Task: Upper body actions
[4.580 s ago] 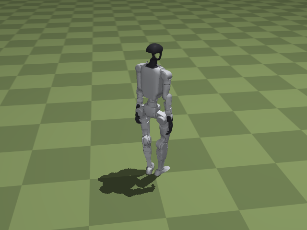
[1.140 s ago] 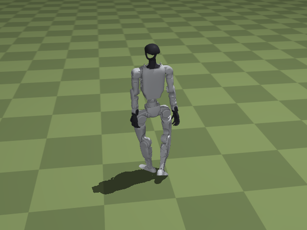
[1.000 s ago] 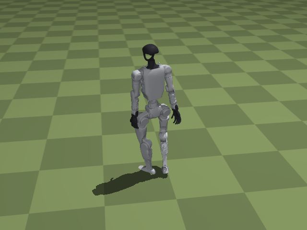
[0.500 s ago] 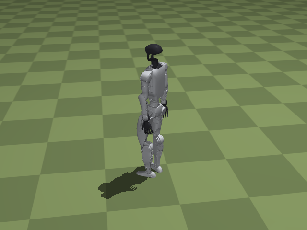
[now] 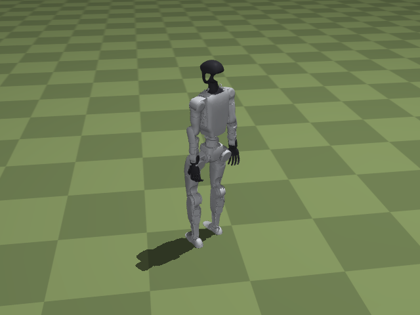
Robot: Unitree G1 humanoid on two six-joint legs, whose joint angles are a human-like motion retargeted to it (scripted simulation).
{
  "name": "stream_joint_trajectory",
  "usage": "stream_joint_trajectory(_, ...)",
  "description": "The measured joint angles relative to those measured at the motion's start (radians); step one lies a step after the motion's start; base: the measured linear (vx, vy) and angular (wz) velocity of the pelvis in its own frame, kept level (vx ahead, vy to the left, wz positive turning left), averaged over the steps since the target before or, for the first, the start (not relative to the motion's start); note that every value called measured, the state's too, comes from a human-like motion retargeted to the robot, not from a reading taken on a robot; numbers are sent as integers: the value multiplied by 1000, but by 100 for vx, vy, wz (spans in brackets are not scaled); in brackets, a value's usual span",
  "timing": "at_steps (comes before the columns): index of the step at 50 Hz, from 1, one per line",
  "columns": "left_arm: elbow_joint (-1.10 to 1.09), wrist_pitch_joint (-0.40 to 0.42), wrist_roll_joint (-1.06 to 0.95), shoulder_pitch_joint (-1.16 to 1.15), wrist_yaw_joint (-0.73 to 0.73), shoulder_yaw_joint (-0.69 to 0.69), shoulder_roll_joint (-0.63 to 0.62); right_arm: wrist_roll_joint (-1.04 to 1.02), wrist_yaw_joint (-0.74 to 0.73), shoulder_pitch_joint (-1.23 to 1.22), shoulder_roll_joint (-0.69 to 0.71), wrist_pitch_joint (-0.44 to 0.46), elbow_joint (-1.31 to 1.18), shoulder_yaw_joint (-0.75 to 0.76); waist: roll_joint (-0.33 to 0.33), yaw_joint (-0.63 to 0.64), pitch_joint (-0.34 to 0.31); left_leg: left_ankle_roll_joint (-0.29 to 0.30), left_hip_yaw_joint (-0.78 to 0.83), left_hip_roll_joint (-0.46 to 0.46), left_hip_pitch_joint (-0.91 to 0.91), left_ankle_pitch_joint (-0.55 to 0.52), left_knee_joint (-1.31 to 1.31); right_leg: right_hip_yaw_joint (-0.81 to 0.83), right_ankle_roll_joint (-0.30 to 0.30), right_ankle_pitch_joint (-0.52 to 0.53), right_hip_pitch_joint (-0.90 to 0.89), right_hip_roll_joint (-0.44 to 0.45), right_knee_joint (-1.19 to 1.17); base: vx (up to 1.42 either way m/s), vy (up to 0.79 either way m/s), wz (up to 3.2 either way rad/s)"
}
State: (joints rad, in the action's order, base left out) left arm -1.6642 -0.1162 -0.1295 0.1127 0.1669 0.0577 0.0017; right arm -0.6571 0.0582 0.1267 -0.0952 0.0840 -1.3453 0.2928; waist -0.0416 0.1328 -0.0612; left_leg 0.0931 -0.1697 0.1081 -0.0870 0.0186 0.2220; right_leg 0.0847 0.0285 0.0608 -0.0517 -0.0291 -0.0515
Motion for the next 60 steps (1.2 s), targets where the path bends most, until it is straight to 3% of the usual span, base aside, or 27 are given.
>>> stream_joint_trajectory(2,-14,-3,0,7,-8,-18,-4,1,-3,3,-11,1,-1,3,12,-34,0,-12,36,-7,13,21,-5,-14,-17,21,-6,-9,5,2,14,-98)
stream_joint_trajectory(5,-33,-11,4,24,-24,-51,-10,16,-10,5,-27,2,4,7,39,-126,-4,-93,159,-22,44,43,-40,-8,-25,41,-14,-9,11,-3,16,-65)
stream_joint_trajectory(8,-19,-12,18,31,-43,-71,-1,49,-31,-9,-35,1,7,-14,48,-169,-19,-106,238,-25,51,47,-51,-53,6,41,-65,8,-23,-12,10,-188)
stream_joint_trajectory(10,-1,-6,29,28,-54,-95,14,64,-40,-20,-35,-3,3,-26,63,-172,-33,-114,327,-53,66,54,-66,-31,58,17,-98,14,-49,-13,1,-265)
stream_joint_trajectory(13,-1,-14,57,29,-71,-121,43,48,-27,-26,-36,-8,0,-38,87,-189,-50,-127,428,-84,87,62,-88,207,109,-57,-97,-31,-42,-8,-9,-253)
stream_joint_trajectory(16,-20,-42,88,25,-114,-112,64,8,-22,-23,-44,-13,-8,-44,95,-194,-46,-131,562,-101,121,73,-128,356,94,-122,-101,-60,-33,3,-18,-281)
stream_joint_trajectory(20,-35,-71,92,1,-166,-99,81,-22,-35,-24,-64,-13,-39,-38,100,-189,-21,-120,751,-118,165,99,-175,598,81,-186,-108,-100,-32,14,-23,-324)
stream_joint_trajectory(25,-36,-72,90,-13,-133,-57,84,31,-38,-56,-86,-1,-80,-3,113,-221,22,-83,971,-138,180,145,-194,1070,62,-249,-50,-72,5,13,-30,-310)
stream_joint_trajectory(32,-25,-76,94,-3,-117,4,95,106,-38,-102,-115,1,-118,25,116,-283,76,4,1358,-128,237,186,-217,1098,29,-246,-100,-15,11,23,-16,-270)
stream_joint_trajectory(35,-14,-77,80,4,-112,-9,99,126,-62,-107,-121,10,-143,34,138,-371,92,23,1406,-145,240,190,-205,1130,33,-238,-107,6,27,27,-8,-125)
stream_joint_trajectory(40,58,-91,96,46,-98,-25,103,191,-95,-96,-135,23,-208,71,176,-428,103,55,1447,-159,262,189,-189,1076,100,-200,-132,19,7,33,-3,-107)
stream_joint_trajectory(47,151,-44,42,41,-50,-3,35,230,-133,-31,-140,57,-292,137,200,-365,172,34,1405,-148,318,129,-180,962,134,-144,-140,12,-42,48,-3,-82)
stream_joint_trajectory(50,157,-42,35,14,-75,-2,9,204,-114,-19,-120,67,-271,150,187,-362,204,-17,1382,-148,344,47,-144,918,127,-152,-130,0,-32,47,-6,-55)
stream_joint_trajectory(53,148,-36,43,-11,-81,-7,0,177,-89,-39,-95,68,-225,127,111,-334,204,-136,1362,-123,377,-65,-58,821,124,-140,-112,-54,-17,38,-5,-118)
stream_joint_trajectory(55,140,-35,50,-25,-85,-19,-1,160,-68,-60,-81,64,-185,100,36,-299,183,-237,1289,-121,383,-129,66,733,123,-126,-93,-114,-10,30,0,-171)
stream_joint_trajectory(56,135,-36,56,-29,-88,-27,1,144,-53,-73,-71,61,-158,87,12,-278,163,-252,1195,-150,347,-136,177,693,124,-119,-81,-126,-6,31,2,-187)
stream_joint_trajectory(57,129,-38,61,-34,-91,-34,2,127,-38,-84,-62,58,-131,73,-3,-259,145,-249,1085,-171,299,-136,281,656,126,-111,-70,-130,-1,34,3,-186)
stream_joint_trajectory(60,106,-43,68,-50,-92,-44,-5,66,-4,-115,-44,40,-48,24,-5,-198,107,-138,751,-162,114,-100,493,549,138,-81,-59,-102,21,26,6,-187)
